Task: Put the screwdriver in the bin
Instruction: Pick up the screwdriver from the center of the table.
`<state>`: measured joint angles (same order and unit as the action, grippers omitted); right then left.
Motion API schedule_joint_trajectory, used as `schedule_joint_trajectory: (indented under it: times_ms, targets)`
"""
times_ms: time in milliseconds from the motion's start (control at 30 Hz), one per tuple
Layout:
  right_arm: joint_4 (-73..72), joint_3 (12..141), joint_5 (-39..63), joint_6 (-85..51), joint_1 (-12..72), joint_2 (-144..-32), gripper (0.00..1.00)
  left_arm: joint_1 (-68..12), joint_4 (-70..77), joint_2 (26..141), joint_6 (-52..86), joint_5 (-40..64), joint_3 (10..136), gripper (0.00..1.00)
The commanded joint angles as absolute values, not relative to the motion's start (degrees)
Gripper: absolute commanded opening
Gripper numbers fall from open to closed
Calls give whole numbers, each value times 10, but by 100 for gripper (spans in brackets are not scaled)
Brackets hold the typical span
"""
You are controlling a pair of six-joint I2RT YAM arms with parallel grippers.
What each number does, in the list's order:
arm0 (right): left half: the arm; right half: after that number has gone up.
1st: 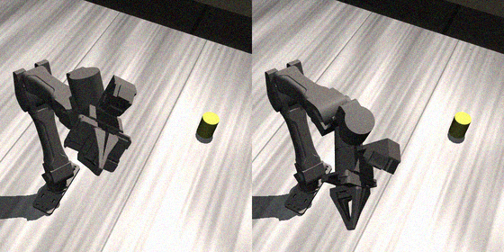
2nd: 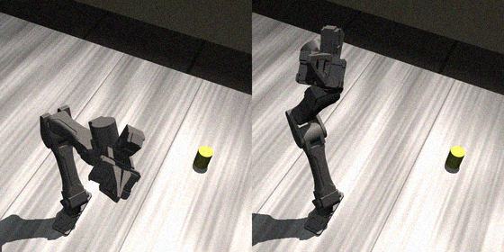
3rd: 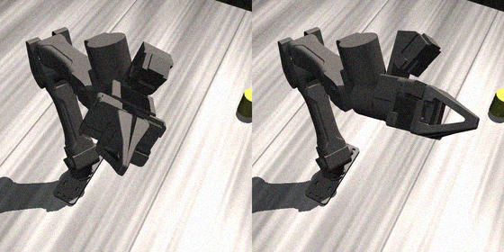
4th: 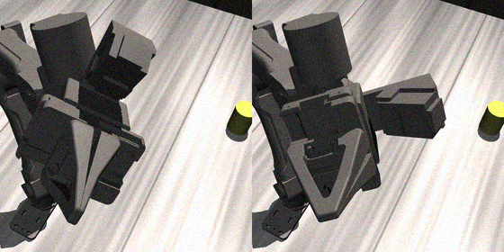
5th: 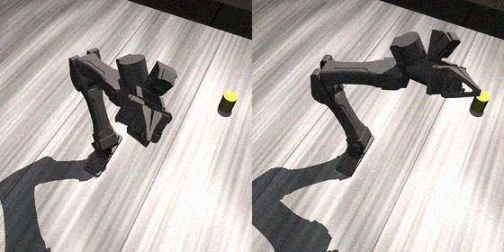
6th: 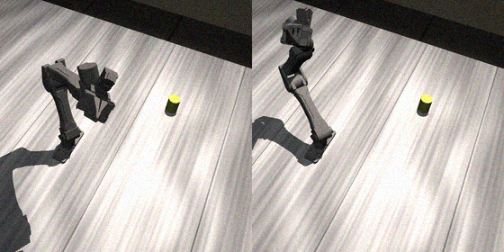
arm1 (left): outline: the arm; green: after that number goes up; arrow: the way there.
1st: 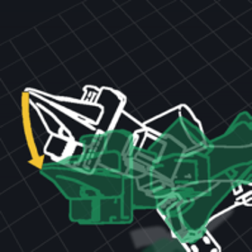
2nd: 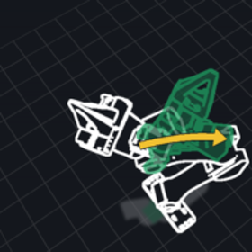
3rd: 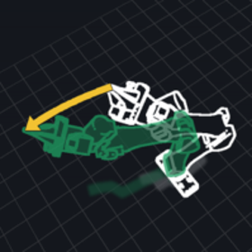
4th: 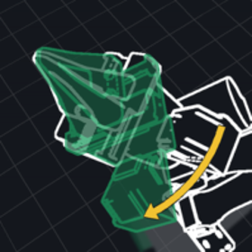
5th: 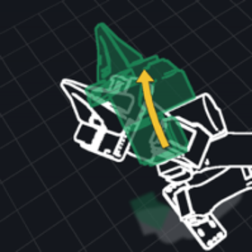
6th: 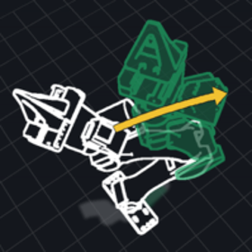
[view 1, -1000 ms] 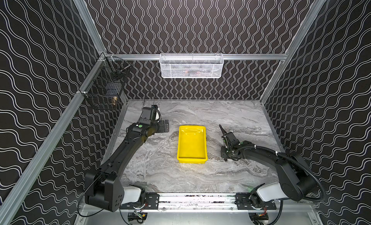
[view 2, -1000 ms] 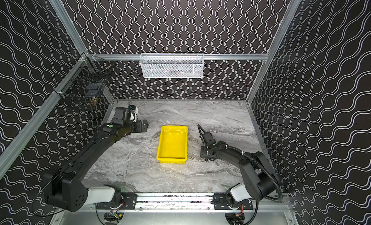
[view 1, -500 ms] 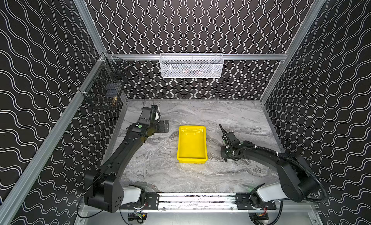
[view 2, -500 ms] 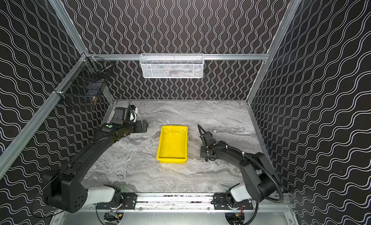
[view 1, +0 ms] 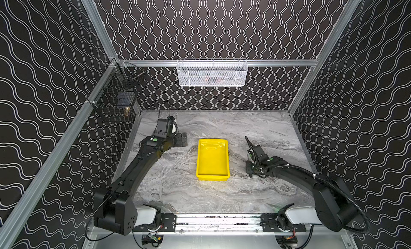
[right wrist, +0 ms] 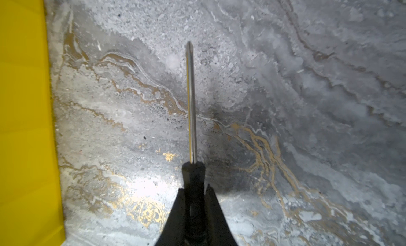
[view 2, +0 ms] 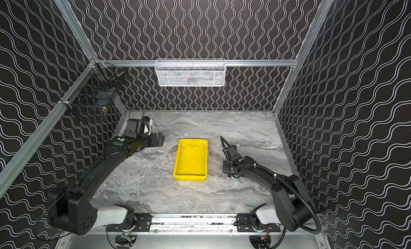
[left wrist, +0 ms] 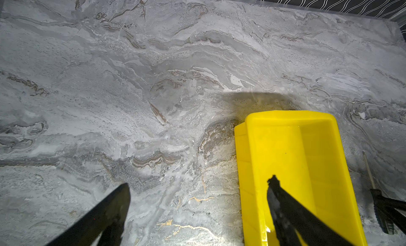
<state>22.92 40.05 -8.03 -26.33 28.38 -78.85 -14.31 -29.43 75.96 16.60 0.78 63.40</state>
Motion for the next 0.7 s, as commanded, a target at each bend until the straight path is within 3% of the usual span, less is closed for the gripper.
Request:
schedule_joint_trajectory:
  times_ms: [0,667]
  targets:
    - [238,411,-85,-262,284,-783,7,-144,-290,763,182,25,636,99]
    - [287,491,-92,-222,283,-770,5,-143,-295,746,170,13,635,99]
